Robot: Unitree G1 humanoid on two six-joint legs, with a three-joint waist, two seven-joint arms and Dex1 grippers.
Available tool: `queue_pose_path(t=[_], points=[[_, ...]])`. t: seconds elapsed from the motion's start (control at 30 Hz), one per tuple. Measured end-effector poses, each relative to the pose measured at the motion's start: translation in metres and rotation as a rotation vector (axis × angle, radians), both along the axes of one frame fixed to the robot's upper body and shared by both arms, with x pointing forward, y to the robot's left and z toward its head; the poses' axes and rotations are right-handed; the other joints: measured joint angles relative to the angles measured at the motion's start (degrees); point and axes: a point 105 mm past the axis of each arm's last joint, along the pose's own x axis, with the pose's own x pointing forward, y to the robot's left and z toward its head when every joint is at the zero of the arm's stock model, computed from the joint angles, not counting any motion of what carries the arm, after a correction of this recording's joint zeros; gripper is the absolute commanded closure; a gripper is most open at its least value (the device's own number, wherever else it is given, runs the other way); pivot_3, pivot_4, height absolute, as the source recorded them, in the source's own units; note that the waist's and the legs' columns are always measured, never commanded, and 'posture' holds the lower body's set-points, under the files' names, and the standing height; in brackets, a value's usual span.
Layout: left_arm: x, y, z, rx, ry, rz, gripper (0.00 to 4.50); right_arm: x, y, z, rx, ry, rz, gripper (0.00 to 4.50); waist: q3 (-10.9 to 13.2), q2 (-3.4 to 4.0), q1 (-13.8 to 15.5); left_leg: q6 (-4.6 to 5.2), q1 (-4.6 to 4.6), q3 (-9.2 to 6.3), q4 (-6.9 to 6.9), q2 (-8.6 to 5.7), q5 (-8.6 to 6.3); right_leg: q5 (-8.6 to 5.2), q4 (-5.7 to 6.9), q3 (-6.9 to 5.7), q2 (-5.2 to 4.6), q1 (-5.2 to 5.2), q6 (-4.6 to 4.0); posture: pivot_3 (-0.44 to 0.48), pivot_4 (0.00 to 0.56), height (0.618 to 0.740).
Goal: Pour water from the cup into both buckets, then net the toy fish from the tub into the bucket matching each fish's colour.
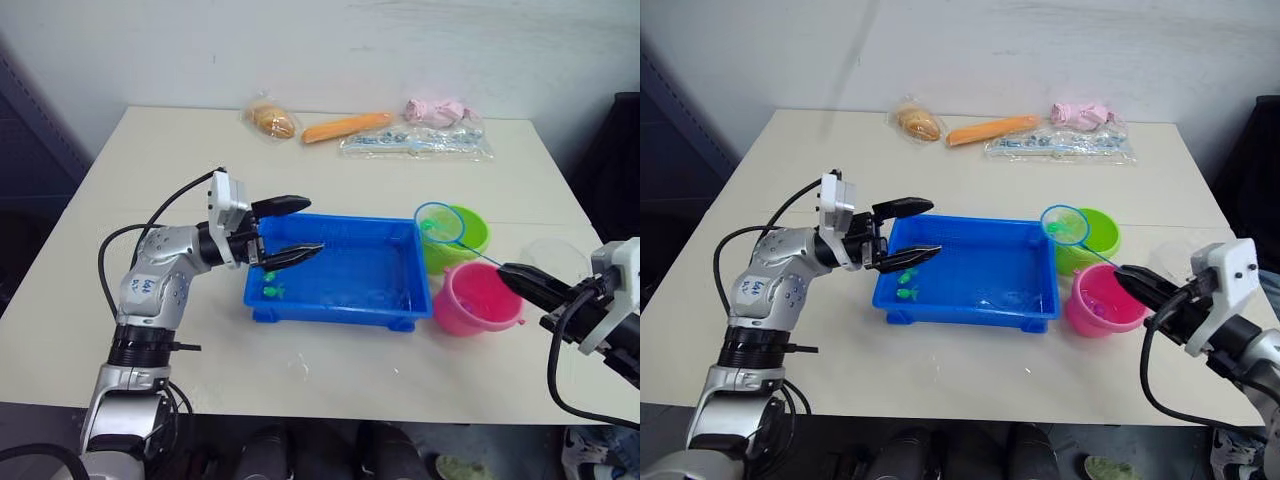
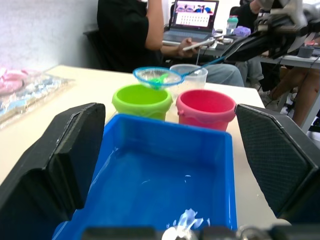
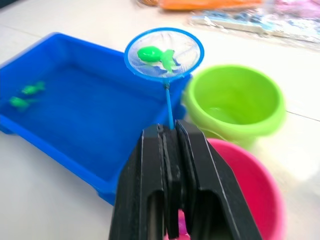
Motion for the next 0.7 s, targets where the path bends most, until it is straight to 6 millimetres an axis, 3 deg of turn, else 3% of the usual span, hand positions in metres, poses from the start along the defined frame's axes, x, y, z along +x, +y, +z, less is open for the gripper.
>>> queue_pose_path(t=[0.17, 0.47, 0.7], points=[[0.001, -0.006, 0.007, -0.013, -0.024, -0.007, 0.05, 0.011, -0.023, 0.003, -0.073, -0.035, -0.108, 4.50, 0.0, 0.00, 0.0, -0.01, 0.01, 0.02, -0.02, -0.01, 0.00, 0.00, -0.01, -0.01, 0.03, -0.02, 0.00, 0.000, 0.150, 0.740], [0.005, -0.009, 0.001, -0.007, 0.016, 0.002, 0.05, 0.033, -0.027, -0.018, -0.435, -0.055, -0.118, 4.50, 0.0, 0.00, 0.1, -0.01, 0.01, 0.06, -0.01, -0.02, 0.01, 0.00, -0.02, 0.01, 0.03, -0.02, 0.00, 0.000, 0.150, 0.740], [0.005, -0.009, 0.000, -0.001, 0.016, 0.011, 0.05, 0.041, -0.033, -0.017, -0.695, -0.158, -0.131, 4.50, 0.0, 0.01, 0.0, -0.03, 0.02, 0.10, 0.00, 0.01, 0.02, 0.00, -0.02, 0.03, 0.04, -0.01, 0.01, 0.000, 0.150, 0.740]])
